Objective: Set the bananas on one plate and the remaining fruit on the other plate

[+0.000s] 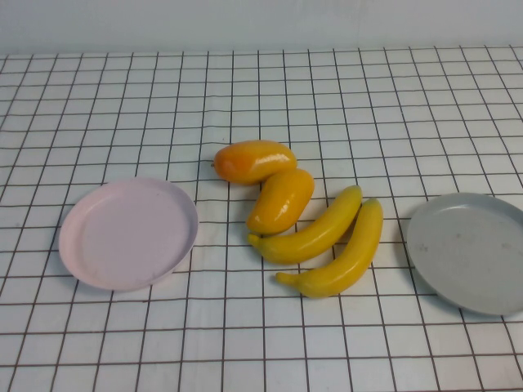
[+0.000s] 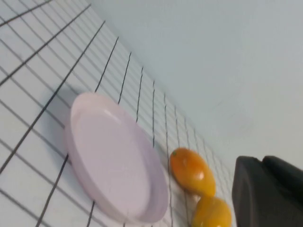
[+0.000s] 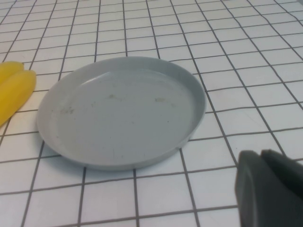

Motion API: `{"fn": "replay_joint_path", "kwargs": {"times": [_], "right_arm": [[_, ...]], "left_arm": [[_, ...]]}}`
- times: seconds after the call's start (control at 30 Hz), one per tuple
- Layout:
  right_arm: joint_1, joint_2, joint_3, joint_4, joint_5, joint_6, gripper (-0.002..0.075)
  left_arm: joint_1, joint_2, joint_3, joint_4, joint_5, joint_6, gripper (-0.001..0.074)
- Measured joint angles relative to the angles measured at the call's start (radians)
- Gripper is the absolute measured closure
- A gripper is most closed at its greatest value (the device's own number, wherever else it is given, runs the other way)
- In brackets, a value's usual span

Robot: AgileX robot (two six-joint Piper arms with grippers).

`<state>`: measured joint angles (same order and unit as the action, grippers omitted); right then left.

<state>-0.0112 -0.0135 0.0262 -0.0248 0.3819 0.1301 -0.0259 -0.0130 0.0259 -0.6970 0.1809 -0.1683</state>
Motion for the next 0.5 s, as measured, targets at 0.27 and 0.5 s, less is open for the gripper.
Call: {"fn": "replay_joint_path", "kwargs": {"times": [0.27,0.5], "right_arm": [[0.000,0.000,0.000,0.000,0.000,0.000,0.0742],[0.000,0.000,0.000,0.000,0.000,0.000,0.0742]], "left_arm": [[0.000,0.000,0.000,-0.061,-0.181,0.006,0.0737],[0.000,0.000,-0.158,0.059,0.179,0.090,0.0737]]}}
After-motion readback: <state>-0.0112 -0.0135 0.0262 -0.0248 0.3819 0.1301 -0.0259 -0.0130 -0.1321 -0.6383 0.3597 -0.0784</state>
